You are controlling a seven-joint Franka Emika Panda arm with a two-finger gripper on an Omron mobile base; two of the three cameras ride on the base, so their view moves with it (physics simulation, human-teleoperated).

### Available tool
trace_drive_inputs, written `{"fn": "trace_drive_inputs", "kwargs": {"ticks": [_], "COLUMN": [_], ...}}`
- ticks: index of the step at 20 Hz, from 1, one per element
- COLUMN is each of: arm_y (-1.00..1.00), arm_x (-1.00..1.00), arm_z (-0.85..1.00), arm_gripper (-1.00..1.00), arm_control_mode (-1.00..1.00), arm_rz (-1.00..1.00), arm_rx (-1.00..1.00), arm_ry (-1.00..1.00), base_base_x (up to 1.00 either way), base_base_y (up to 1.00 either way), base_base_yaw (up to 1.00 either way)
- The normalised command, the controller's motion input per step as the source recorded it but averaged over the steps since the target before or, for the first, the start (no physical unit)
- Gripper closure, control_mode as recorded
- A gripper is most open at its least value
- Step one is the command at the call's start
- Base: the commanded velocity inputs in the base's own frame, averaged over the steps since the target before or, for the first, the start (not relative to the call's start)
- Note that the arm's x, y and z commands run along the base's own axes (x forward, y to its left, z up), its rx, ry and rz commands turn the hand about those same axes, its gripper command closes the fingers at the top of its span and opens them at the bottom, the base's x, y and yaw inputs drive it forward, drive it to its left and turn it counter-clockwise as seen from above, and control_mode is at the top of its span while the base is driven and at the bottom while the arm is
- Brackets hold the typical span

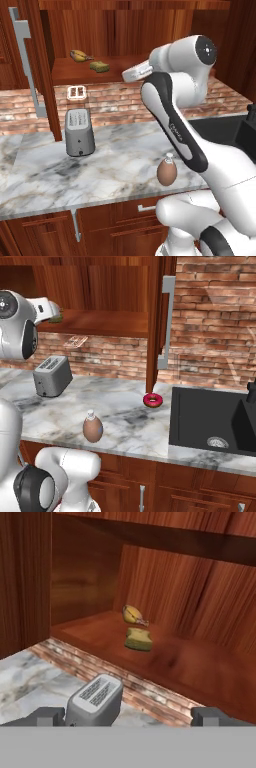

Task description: Pick the sponge and soap dispenser from the cabinet and place them on the counter.

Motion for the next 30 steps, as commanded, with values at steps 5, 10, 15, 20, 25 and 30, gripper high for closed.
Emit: {"fn": "trace_drive_inputs", "kwargs": {"ticks": [5,10,15,20,25,30], "arm_y": [0.16,0.17,0.02,0.06,0.0,0.0], "arm_x": [0.19,0.17,0.19,0.34,0.33,0.26], "arm_z": [0.0,0.0,0.0,-0.04,-0.23,-0.21], "arm_gripper": [-1.0,-1.0,-1.0,-1.0,-1.0,-1.0], "arm_control_mode": [-1.0,-1.0,-1.0,-1.0,-1.0,-1.0], "arm_rz": [0.0,0.0,-0.01,-0.01,0.0,0.0], "arm_rx": [-0.02,-0.05,-0.07,-0.06,-0.07,-0.03], "arm_ry": [0.0,0.03,0.03,0.07,0.06,0.01], "base_base_x": [0.0,0.0,0.0,0.0,0.0,0.0], "base_base_y": [0.0,0.0,0.0,0.0,0.0,0.0], "base_base_yaw": [0.0,0.0,0.0,0.0,0.0,0.0]}}
